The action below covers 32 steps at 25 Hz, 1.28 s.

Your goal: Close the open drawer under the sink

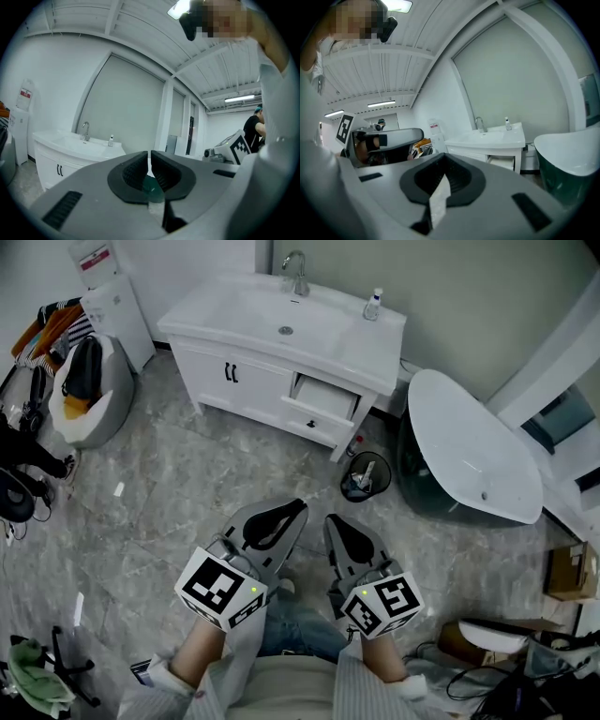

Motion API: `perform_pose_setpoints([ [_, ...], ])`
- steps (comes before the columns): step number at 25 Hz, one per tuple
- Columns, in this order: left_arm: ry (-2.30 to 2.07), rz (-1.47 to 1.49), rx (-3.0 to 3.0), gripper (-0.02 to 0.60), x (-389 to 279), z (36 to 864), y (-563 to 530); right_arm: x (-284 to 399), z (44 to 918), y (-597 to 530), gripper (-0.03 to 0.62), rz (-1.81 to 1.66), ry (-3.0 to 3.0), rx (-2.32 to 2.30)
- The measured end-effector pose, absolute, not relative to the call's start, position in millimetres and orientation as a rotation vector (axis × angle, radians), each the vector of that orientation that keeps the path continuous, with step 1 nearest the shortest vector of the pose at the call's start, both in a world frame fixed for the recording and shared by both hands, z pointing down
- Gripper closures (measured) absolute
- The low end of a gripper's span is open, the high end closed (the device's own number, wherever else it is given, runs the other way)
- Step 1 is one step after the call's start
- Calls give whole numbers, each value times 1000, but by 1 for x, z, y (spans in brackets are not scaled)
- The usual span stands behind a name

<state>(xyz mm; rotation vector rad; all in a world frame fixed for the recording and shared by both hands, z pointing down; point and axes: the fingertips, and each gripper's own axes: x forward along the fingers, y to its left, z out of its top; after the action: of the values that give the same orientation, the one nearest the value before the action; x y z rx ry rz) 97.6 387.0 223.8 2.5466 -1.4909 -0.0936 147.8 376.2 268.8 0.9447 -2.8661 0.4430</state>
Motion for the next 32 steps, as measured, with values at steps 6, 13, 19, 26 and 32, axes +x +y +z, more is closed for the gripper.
perform_pose_setpoints([
  [6,-1501,-98,2543,549,85,226,370,138,271,359,585,453,-2859,950],
  [13,-1467,-87,2564,548,52,234,326,103,280,316,585,467,-2842,979],
  [19,-1414,-55,2601,548,8,230,265,55,279,260,585,485,-2824,1018],
  [26,-1369,-59,2629,548,-45,224,204,11,277,206,585,489,-2796,1105],
  [32,-1282,-31,2661,548,-67,229,172,-8,285,174,585,514,-2752,1207],
])
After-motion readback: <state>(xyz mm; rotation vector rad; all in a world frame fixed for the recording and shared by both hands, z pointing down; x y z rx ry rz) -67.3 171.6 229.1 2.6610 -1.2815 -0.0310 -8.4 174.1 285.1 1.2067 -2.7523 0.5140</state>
